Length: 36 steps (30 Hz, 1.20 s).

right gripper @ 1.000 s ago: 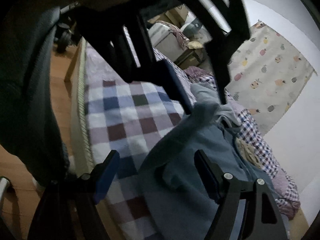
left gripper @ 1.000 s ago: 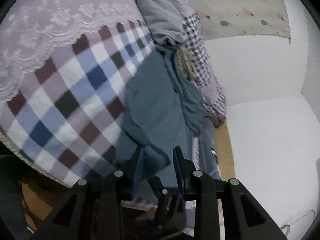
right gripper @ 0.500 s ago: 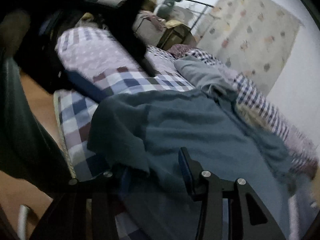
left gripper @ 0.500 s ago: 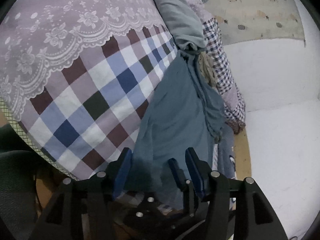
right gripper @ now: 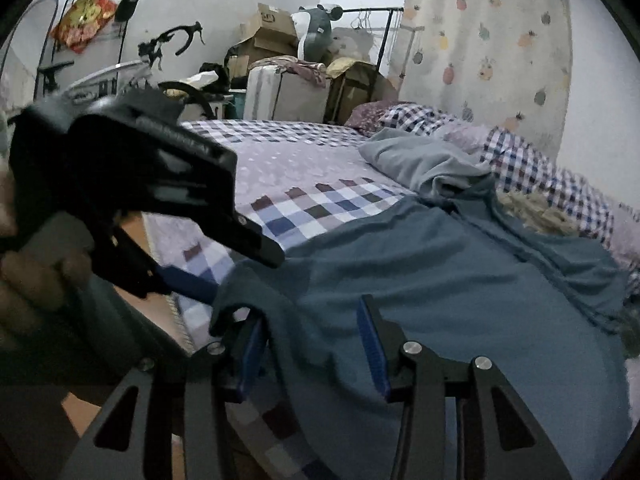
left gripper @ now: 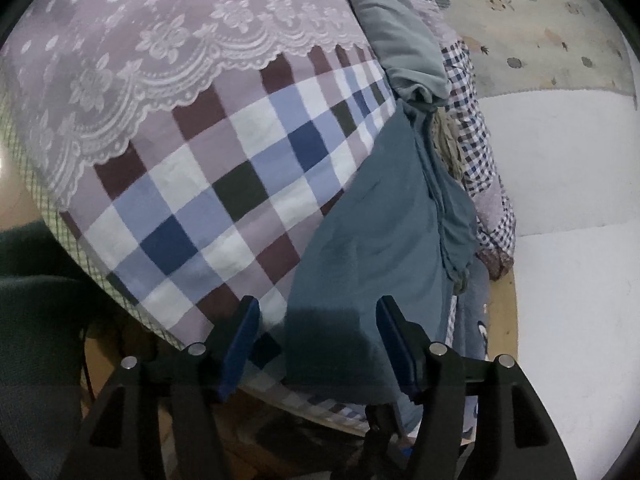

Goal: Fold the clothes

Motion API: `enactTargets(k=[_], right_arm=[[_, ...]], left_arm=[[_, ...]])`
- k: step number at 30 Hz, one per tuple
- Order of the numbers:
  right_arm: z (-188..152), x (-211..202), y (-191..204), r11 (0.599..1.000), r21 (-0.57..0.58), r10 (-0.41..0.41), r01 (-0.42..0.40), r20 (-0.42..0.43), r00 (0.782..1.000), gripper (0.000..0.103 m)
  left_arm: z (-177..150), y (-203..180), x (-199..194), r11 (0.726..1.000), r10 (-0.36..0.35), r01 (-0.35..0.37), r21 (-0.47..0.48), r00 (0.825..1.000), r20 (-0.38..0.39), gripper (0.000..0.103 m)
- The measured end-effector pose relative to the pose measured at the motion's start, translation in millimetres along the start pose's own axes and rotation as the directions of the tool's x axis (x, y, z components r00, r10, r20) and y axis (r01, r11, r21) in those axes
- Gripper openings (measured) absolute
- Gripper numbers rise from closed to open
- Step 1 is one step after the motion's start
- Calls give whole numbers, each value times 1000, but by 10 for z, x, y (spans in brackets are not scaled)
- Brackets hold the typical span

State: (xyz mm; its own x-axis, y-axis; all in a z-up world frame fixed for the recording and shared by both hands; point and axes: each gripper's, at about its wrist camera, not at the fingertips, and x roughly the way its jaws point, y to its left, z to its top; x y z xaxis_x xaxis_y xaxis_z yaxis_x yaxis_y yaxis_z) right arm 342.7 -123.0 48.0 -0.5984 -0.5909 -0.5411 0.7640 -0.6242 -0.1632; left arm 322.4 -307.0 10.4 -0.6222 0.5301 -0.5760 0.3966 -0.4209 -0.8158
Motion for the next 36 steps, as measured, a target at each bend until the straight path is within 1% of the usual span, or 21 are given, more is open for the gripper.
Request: enactTargets(k=[4, 6, 9, 11, 14, 16, 18, 20, 25, 27, 28, 30, 31, 33, 34, 36], right_arm=[[1, 55, -164, 993, 109, 49, -46, -25, 998, 47], [-3, 68, -232, 987, 152, 64, -58, -32, 997, 47], [-5, 45, -225, 986, 156, 68, -63, -28, 997, 47], [7, 38, -221, 984, 161, 76, -72, -22, 997, 47], [34, 13, -225, 978, 181, 108, -104, -13, 994, 47], [47, -8, -226, 974, 192, 124, -120, -9, 992, 47], [52, -20, -209, 973, 189, 137, -133, -9, 990, 47], [53, -14, -178, 974, 181, 141, -136, -16, 990, 47], [3, 33, -68, 990, 108, 101, -94, -56, 993, 48], [-25, 56, -23, 992, 85, 99, -93, -68, 993, 48], [-36, 62, -1, 993, 77, 100, -94, -71, 992, 48], [-51, 67, 35, 994, 59, 101, -97, -74, 992, 49], [-57, 69, 50, 994, 50, 100, -97, -74, 992, 49], [-67, 66, 71, 995, 36, 96, -94, -72, 993, 50], [-71, 66, 78, 995, 31, 94, -92, -71, 993, 50], [-80, 73, 90, 997, 16, 81, -80, -72, 994, 51]], left_arm=[[-96, 34, 81, 999, -31, 30, -26, 999, -41, 68], [-124, 59, 89, 998, -49, 48, -45, 998, -41, 68], [-163, 99, 95, 994, -79, 76, -77, 996, -35, 68], [-180, 127, 86, 988, -115, 112, -105, 993, -22, 68], [-221, 180, 85, 974, -171, 168, -151, 985, -3, 68], [-226, 216, 107, 957, -222, 218, -193, 975, 4, 68], [-218, 215, 105, 943, -265, 261, -206, 964, 8, 68], [-204, 178, 56, 939, -288, 287, -189, 957, 21, 68], [-173, 137, -150, 932, -321, 332, -145, 942, 95, 68], [-169, 142, -170, 941, -295, 307, -140, 950, 100, 65], [-167, 145, -176, 946, -280, 292, -138, 955, 102, 63], [-163, 149, -189, 956, -249, 262, -134, 963, 104, 48], [-166, 153, -186, 961, -233, 245, -132, 967, 100, 44], [-178, 155, -174, 970, -202, 212, -122, 975, 89, 32], [-185, 152, -167, 974, -188, 197, -115, 979, 85, 28], [-197, 142, -157, 981, -163, 170, -96, 983, 80, 11]])
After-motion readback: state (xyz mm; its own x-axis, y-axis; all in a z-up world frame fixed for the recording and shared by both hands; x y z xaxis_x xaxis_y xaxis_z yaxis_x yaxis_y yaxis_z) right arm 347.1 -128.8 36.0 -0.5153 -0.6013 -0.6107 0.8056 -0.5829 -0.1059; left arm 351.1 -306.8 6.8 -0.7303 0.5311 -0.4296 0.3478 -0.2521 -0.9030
